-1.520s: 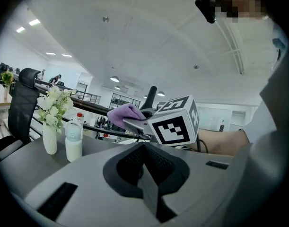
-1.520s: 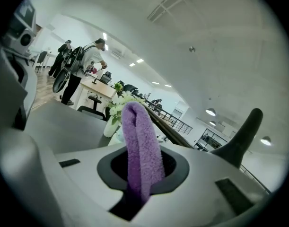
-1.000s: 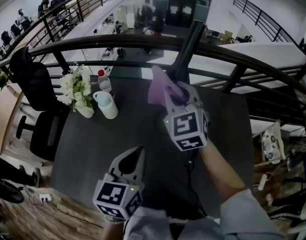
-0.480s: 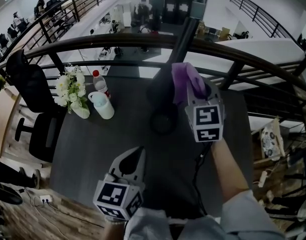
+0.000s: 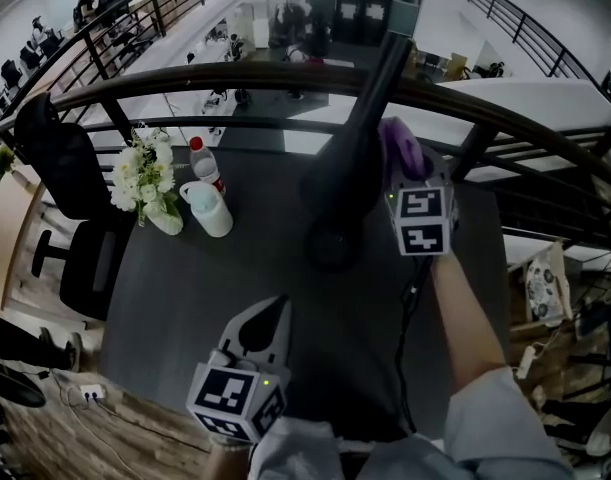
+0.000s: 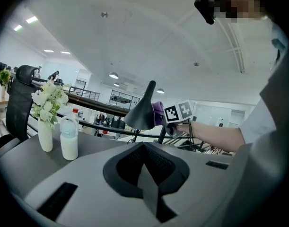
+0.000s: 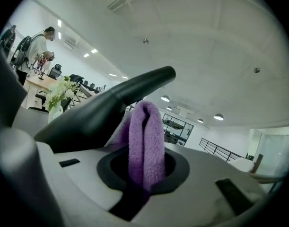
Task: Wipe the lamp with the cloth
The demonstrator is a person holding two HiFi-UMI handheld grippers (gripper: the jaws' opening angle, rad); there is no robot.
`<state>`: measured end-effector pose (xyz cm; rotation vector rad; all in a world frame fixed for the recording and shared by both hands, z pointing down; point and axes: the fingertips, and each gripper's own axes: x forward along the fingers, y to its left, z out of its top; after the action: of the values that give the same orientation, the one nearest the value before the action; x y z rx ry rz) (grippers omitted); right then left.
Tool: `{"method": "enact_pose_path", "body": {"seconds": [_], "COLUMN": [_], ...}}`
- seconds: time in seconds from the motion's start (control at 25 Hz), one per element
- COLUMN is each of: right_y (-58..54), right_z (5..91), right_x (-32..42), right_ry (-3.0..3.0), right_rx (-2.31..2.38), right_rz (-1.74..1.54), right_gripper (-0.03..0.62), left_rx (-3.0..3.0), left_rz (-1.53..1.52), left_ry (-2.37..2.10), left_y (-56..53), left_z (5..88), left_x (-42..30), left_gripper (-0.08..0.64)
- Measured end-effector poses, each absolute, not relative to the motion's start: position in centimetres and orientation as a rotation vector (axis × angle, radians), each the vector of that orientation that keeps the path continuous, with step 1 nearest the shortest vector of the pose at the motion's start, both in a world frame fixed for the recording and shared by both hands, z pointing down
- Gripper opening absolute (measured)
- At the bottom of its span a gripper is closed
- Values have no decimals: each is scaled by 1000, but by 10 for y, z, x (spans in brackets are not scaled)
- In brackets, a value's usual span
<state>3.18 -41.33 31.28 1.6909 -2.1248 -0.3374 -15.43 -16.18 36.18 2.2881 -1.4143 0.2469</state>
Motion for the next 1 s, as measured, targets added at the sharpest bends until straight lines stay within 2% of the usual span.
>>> {"method": "enact_pose_path", "body": {"seconds": [0.36, 0.72, 1.0], "right_y": [-429, -373, -324], "right_z": [322, 343, 340], "right_x": [31, 37, 4], "right_ry": [-2113, -2192, -2316], "right_rx": [1645, 1699, 1655], "right_rz": [-340, -161, -119], "right_gripper": [51, 51, 51], "left_rx": [2308, 2332, 2333], "left_rz": [176, 157, 149], "left_ry": [-1429, -1432, -1445], "left_y": [-175, -176, -170], "left_z": [364, 364, 361], "left_x": [-155, -156, -162], "left_gripper": [12, 12, 12]}}
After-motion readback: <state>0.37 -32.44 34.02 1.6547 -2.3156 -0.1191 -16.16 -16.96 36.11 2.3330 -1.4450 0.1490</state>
